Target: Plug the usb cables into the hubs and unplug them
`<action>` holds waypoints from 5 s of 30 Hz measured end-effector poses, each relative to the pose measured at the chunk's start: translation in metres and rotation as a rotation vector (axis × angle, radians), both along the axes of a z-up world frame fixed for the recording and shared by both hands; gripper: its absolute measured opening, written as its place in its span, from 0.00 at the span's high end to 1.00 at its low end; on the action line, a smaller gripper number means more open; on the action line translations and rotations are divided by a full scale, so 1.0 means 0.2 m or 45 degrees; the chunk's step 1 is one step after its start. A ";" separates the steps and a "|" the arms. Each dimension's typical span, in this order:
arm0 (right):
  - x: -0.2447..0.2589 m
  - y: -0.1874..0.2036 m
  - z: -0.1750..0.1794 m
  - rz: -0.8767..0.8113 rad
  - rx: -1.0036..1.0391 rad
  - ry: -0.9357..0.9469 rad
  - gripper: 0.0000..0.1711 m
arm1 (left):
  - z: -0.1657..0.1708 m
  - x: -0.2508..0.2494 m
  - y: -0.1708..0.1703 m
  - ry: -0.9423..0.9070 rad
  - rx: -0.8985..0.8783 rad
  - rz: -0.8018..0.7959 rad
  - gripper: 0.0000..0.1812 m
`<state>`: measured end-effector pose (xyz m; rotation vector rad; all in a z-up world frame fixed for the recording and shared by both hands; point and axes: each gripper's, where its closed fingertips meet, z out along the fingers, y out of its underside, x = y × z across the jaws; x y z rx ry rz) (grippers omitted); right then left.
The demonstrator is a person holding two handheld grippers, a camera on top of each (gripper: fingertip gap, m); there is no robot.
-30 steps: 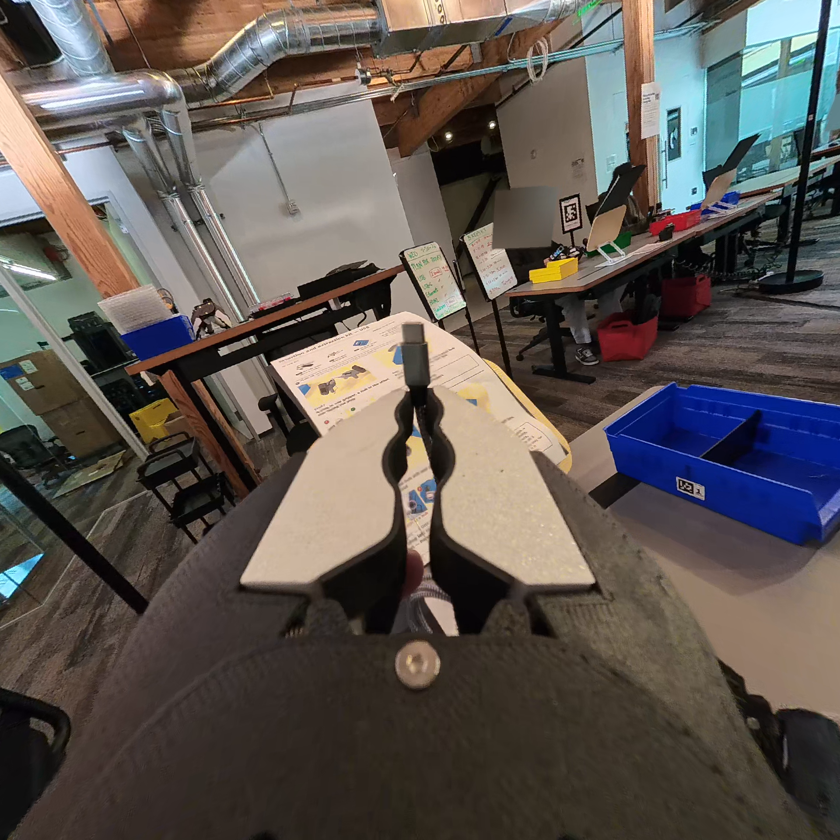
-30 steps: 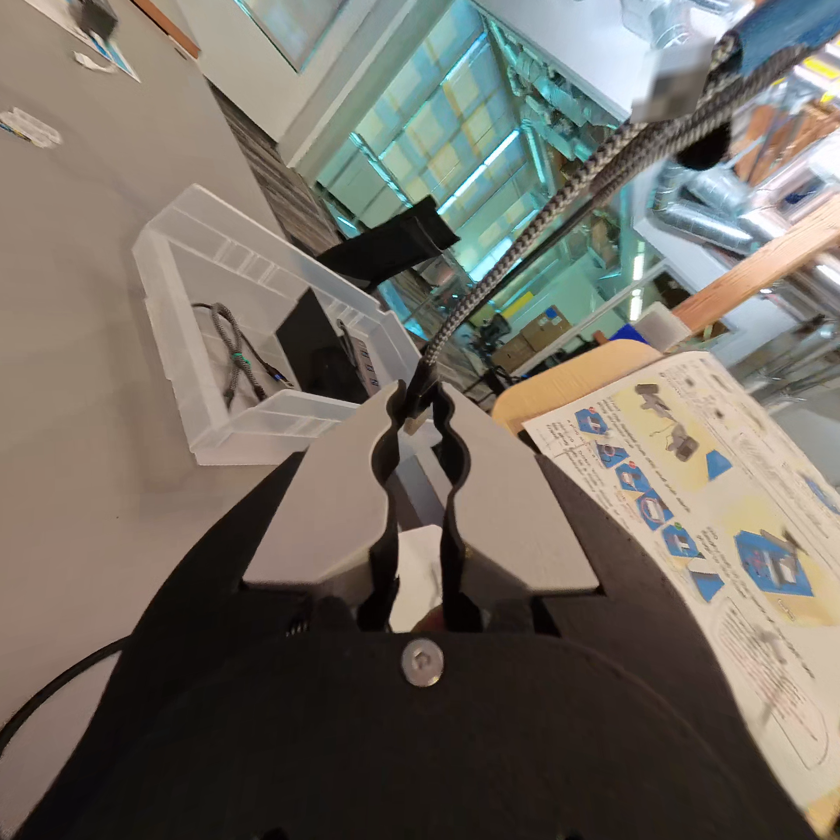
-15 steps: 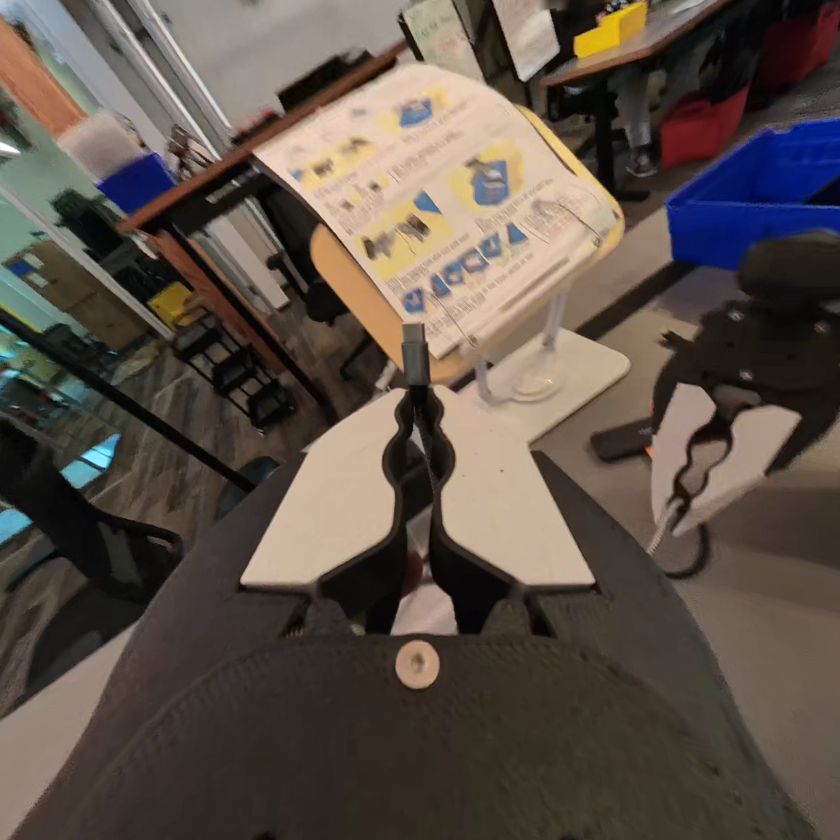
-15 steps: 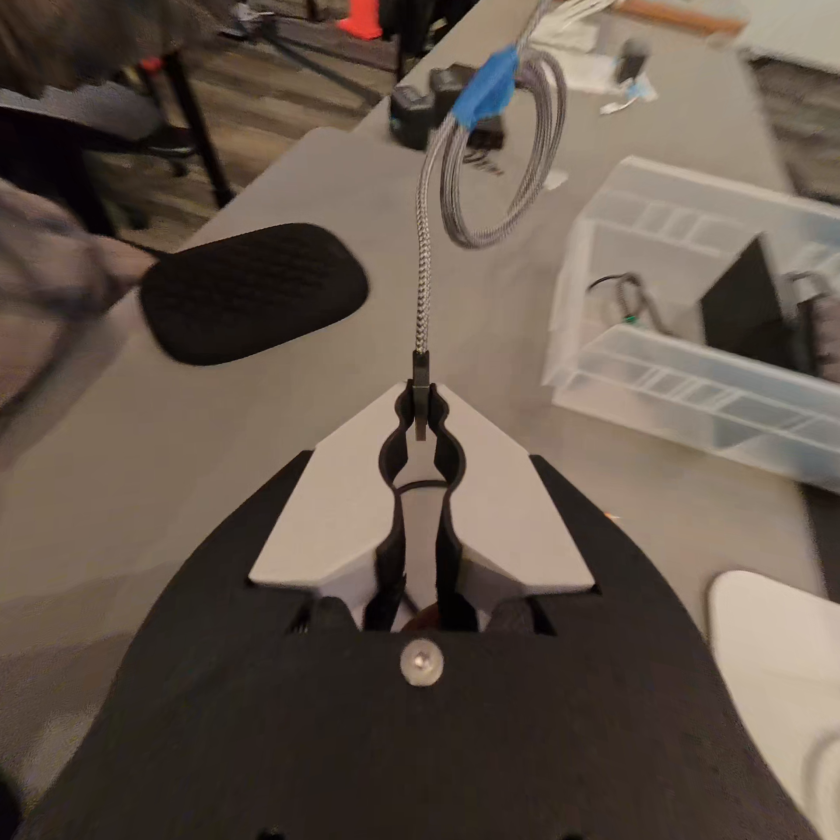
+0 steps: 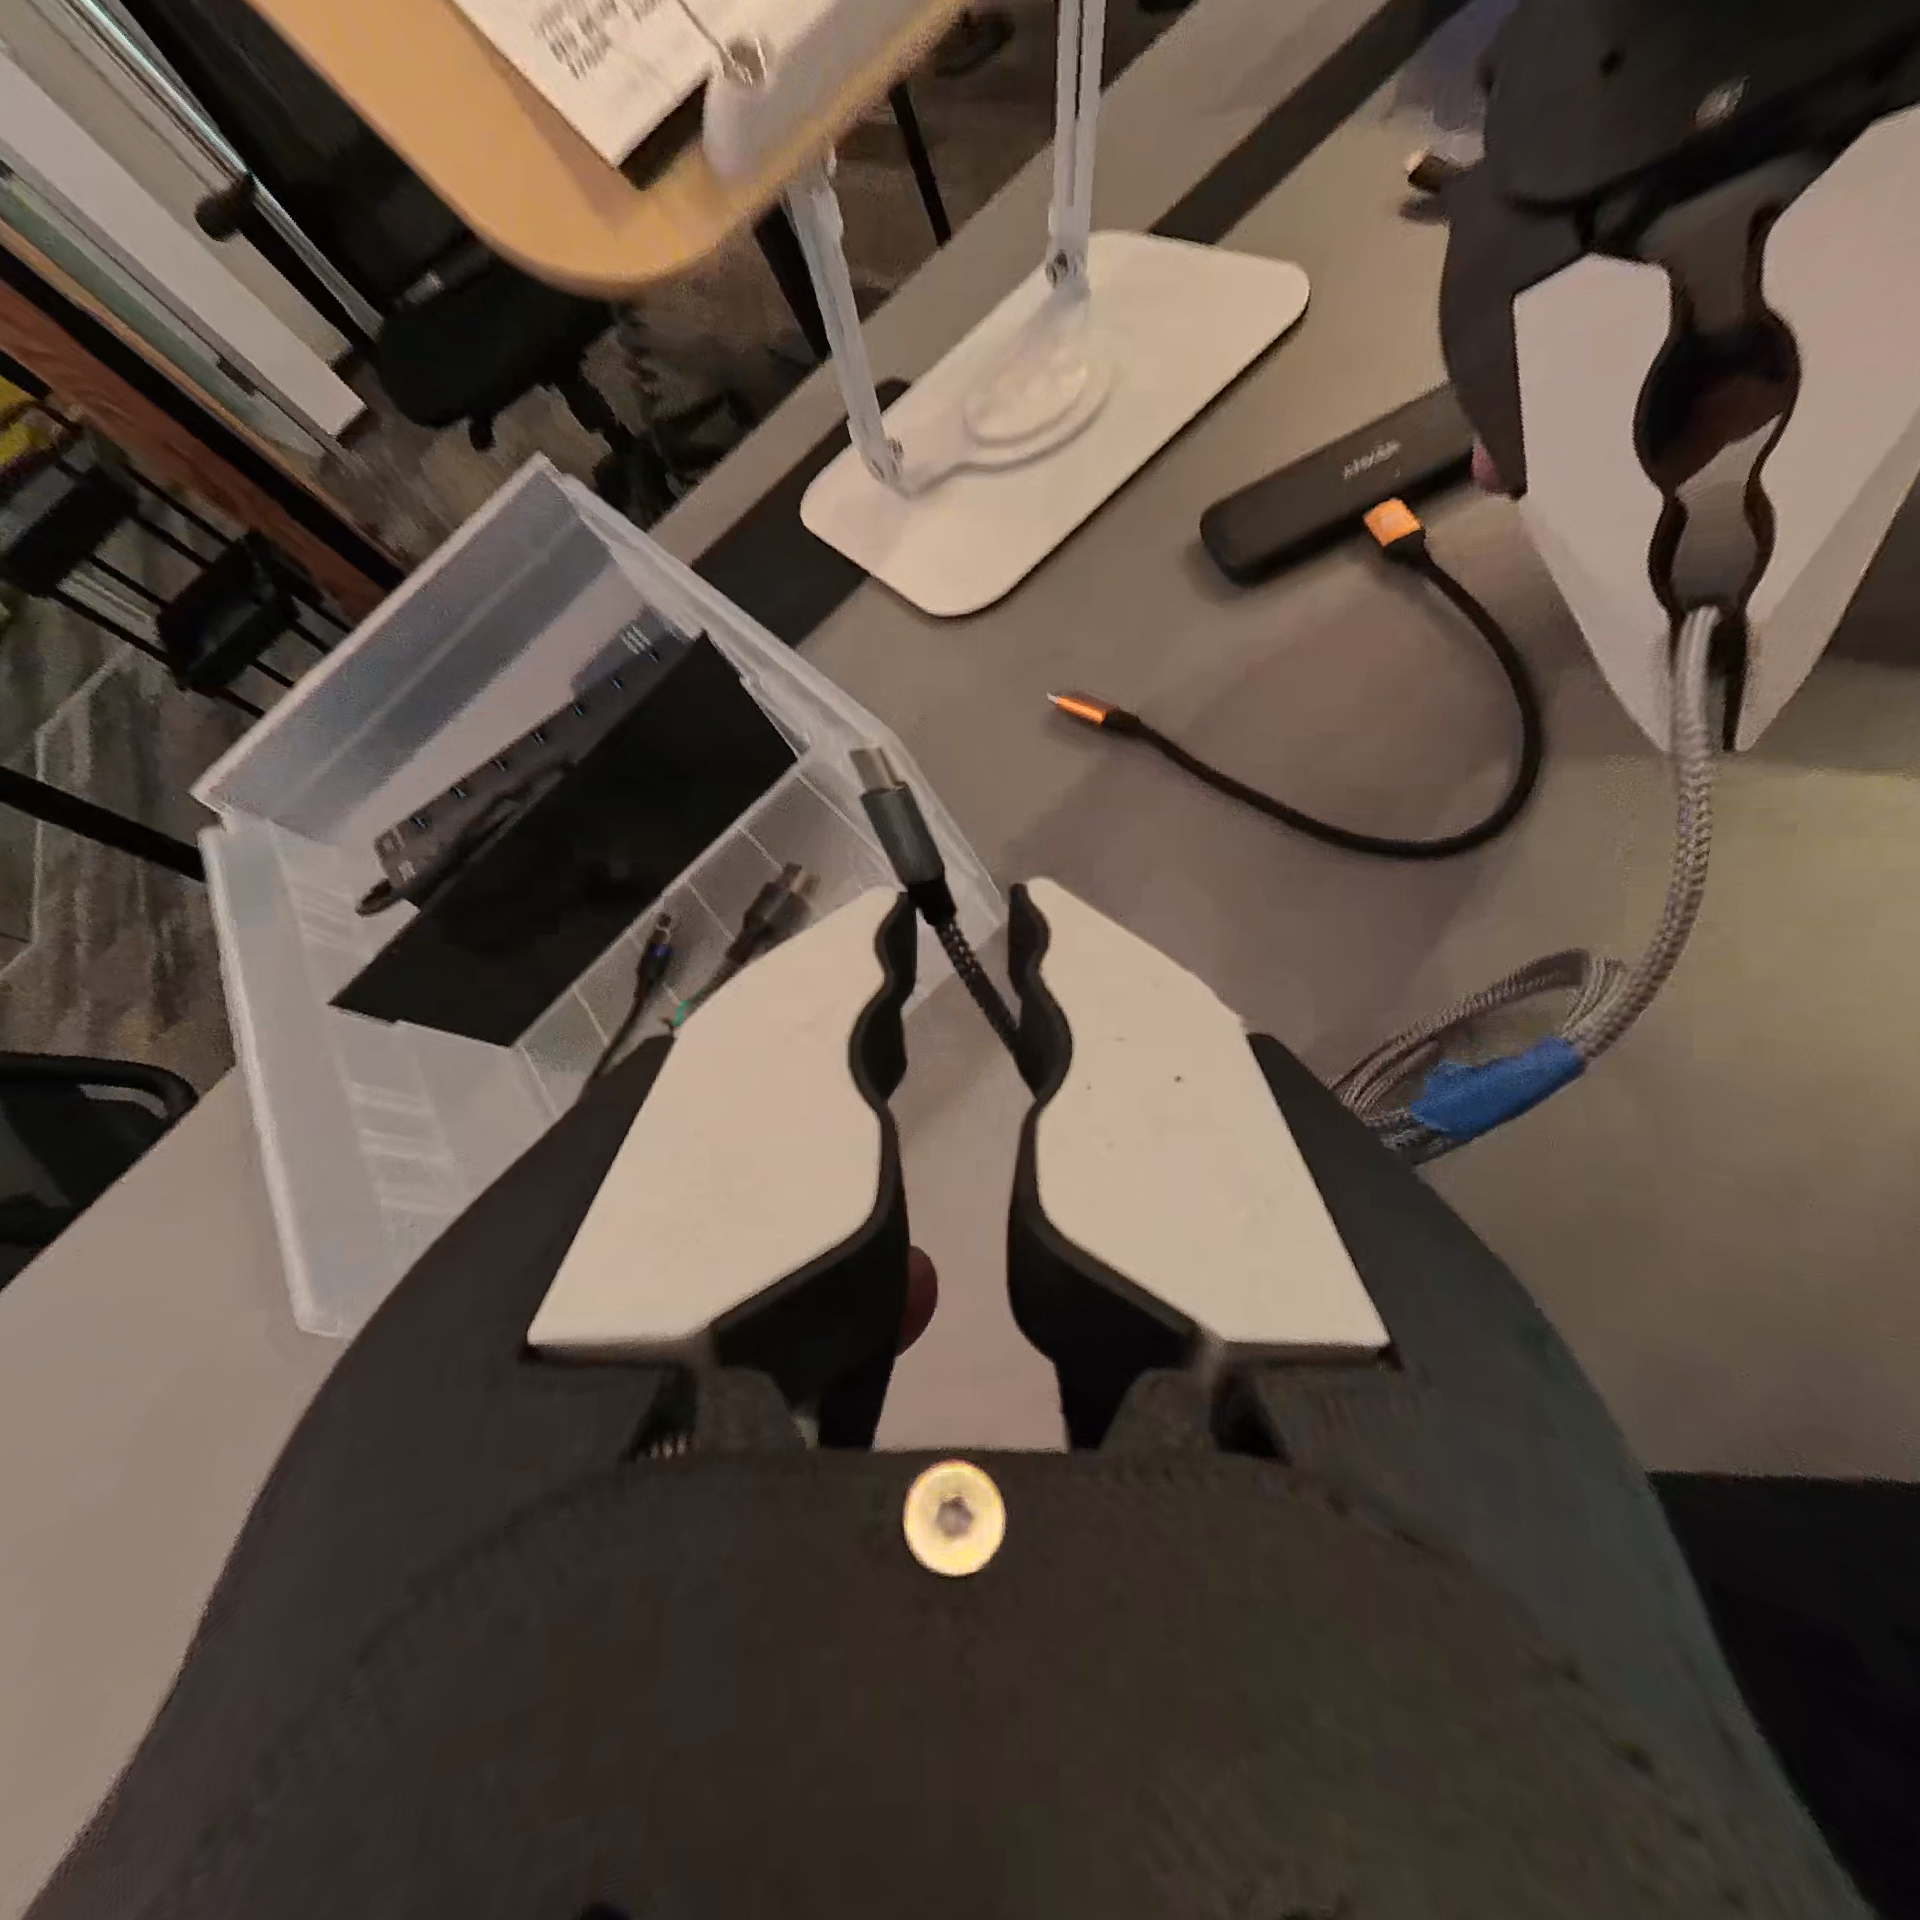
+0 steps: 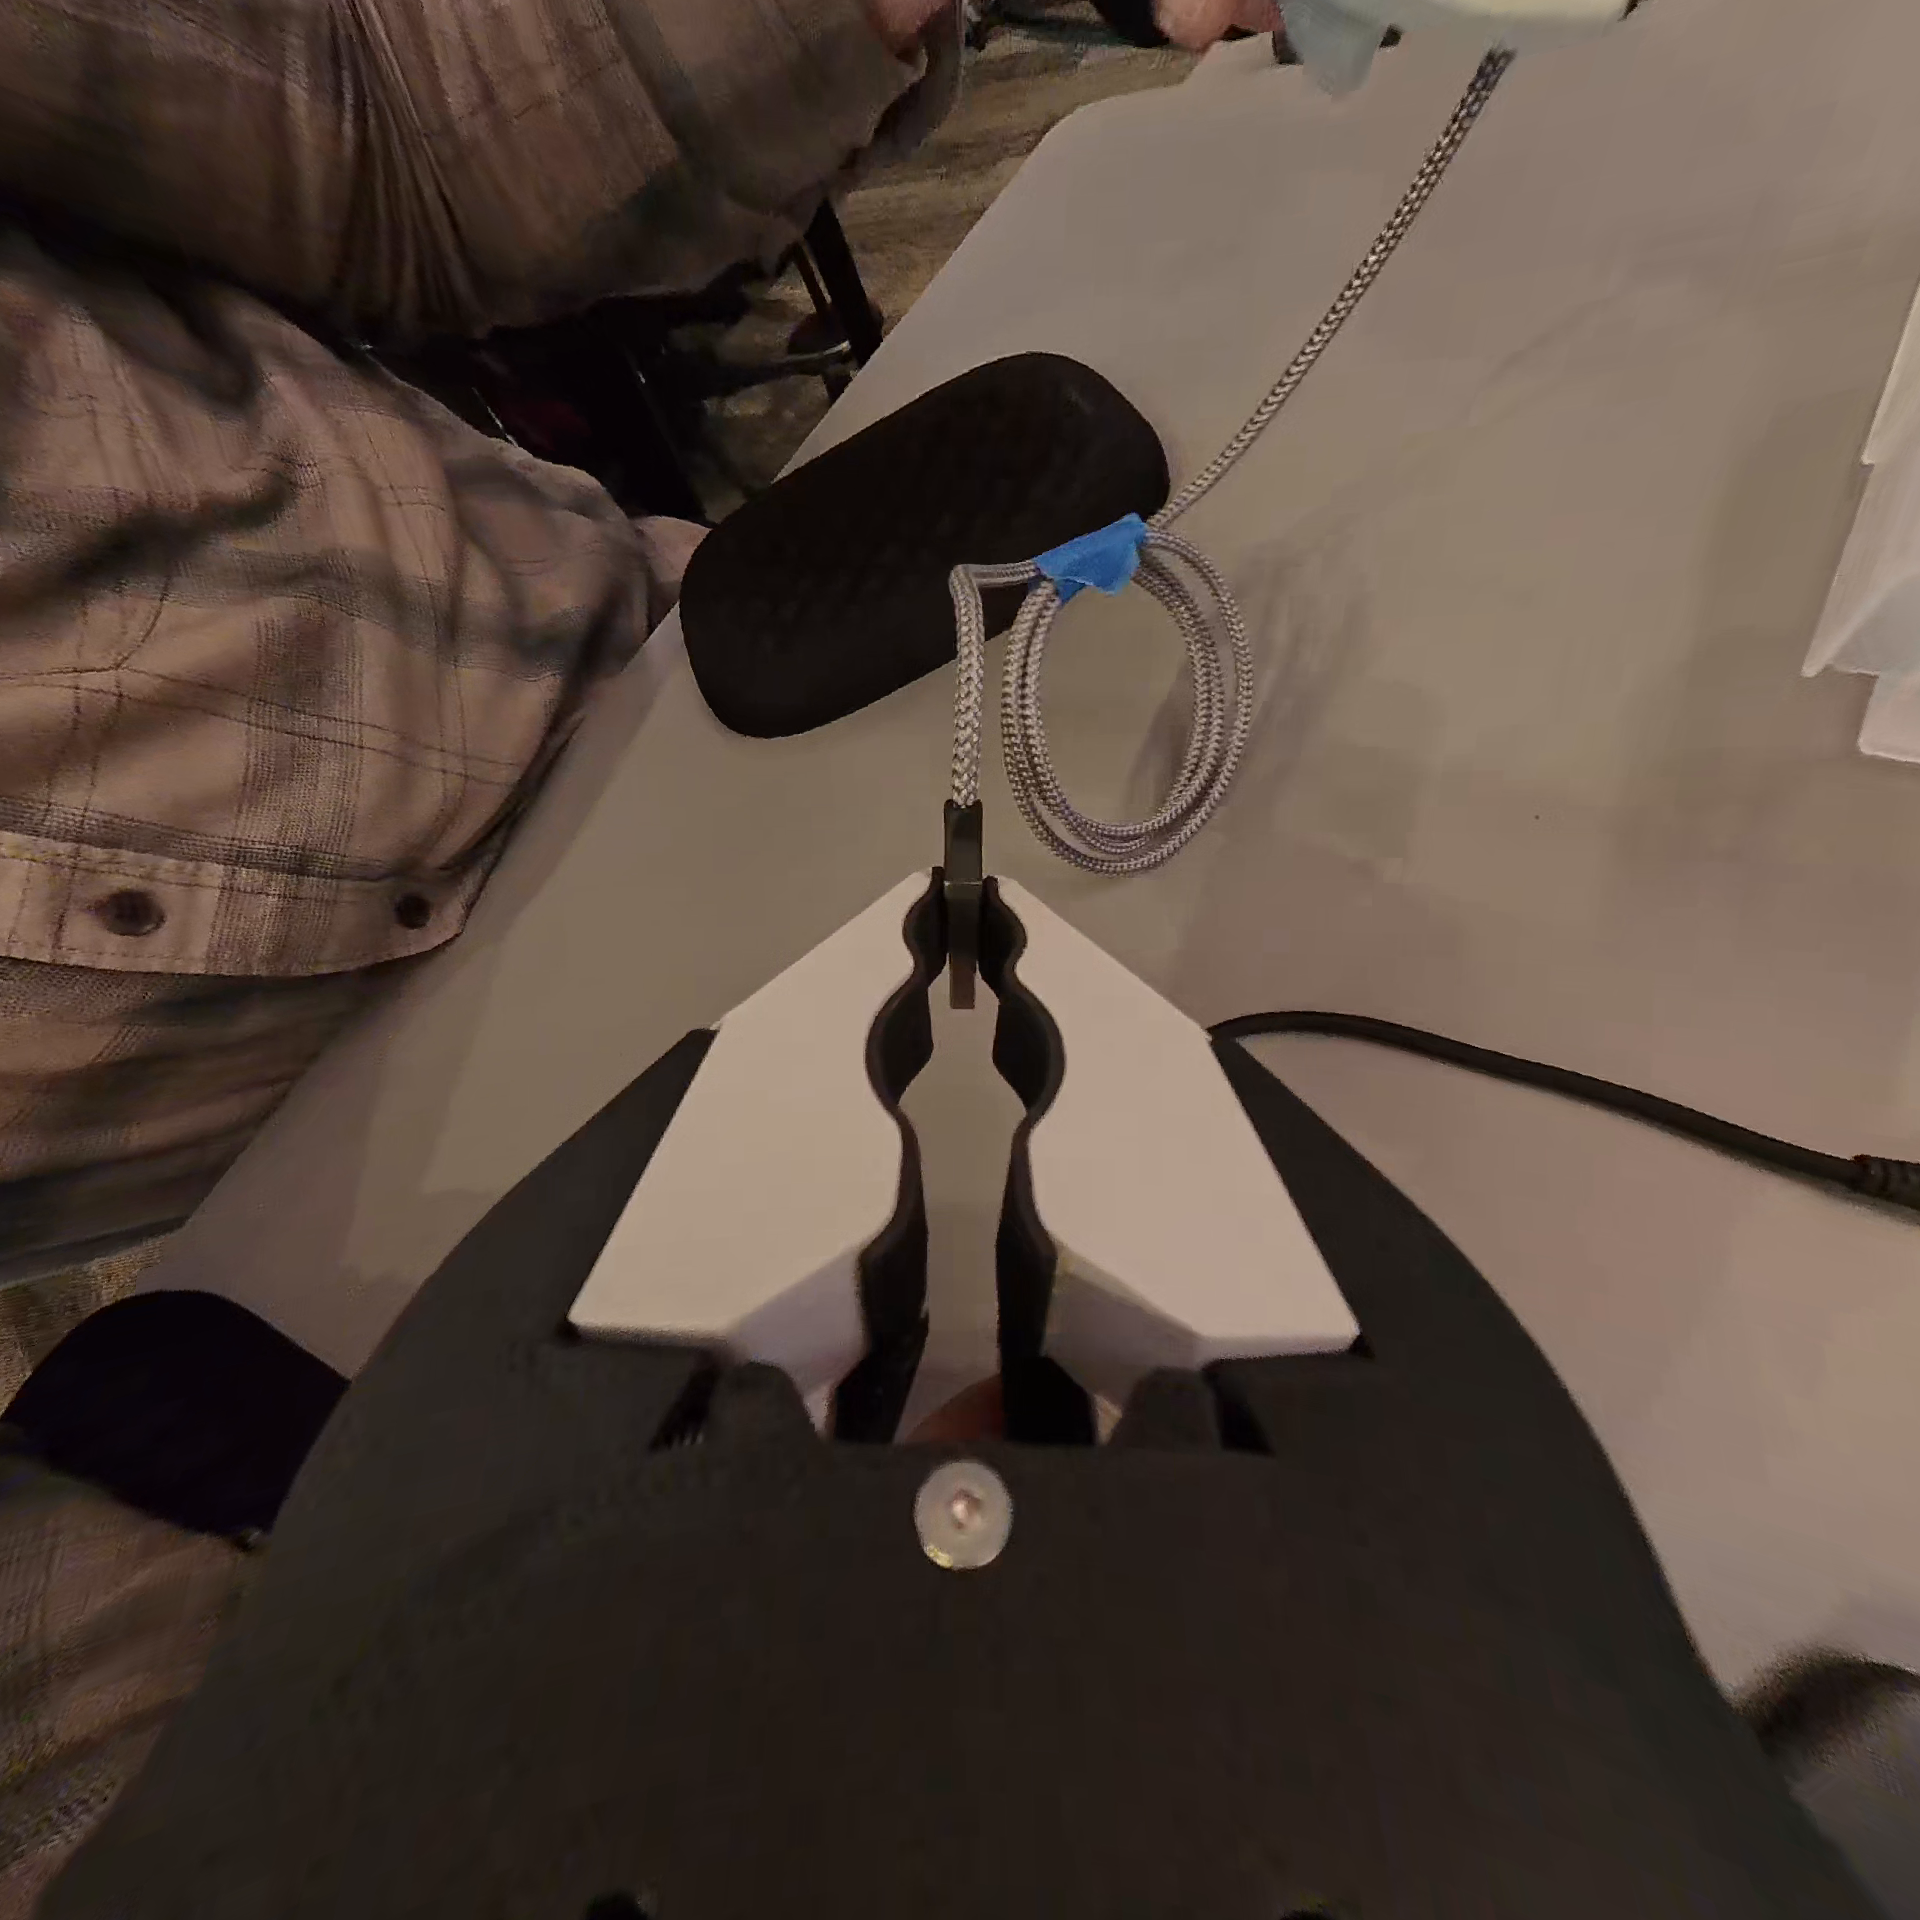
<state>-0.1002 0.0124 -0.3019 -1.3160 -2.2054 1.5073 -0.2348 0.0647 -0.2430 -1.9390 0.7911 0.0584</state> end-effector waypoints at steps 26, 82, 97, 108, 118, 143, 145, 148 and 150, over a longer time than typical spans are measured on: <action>0.04 -0.11 -0.03 0.141 -0.043 -0.070 0.99 | -0.10 0.71 -0.25 0.789 0.005 -0.912 0.77; -0.13 0.20 0.33 -0.289 0.260 0.670 0.93 | 0.00 0.54 -0.07 -0.642 -0.321 -0.441 0.98; -0.09 0.21 0.46 -0.301 -0.077 0.787 0.94 | 0.17 0.63 -0.04 -0.698 0.087 -0.540 0.85; -0.05 0.22 0.53 -0.283 -0.221 0.852 0.94 | 0.25 0.67 0.00 -0.786 0.270 -0.504 0.90; -0.06 0.21 0.53 -0.270 -0.253 0.841 0.94 | 0.26 0.66 0.00 -0.756 0.277 -0.475 0.93; -0.04 0.26 0.56 -0.368 0.068 0.946 0.91 | 0.23 0.62 0.02 -0.815 0.172 -0.419 0.93; -0.04 0.26 0.56 -0.365 0.039 0.938 0.91 | 0.23 0.62 0.02 -0.819 0.169 -0.416 0.93; -0.04 0.27 0.54 -0.368 0.026 0.914 0.91 | 0.23 0.62 0.02 -0.823 0.165 -0.417 0.93; -0.04 0.26 0.54 -0.362 0.024 0.906 0.91 | 0.22 0.63 0.01 -0.821 0.159 -0.422 0.93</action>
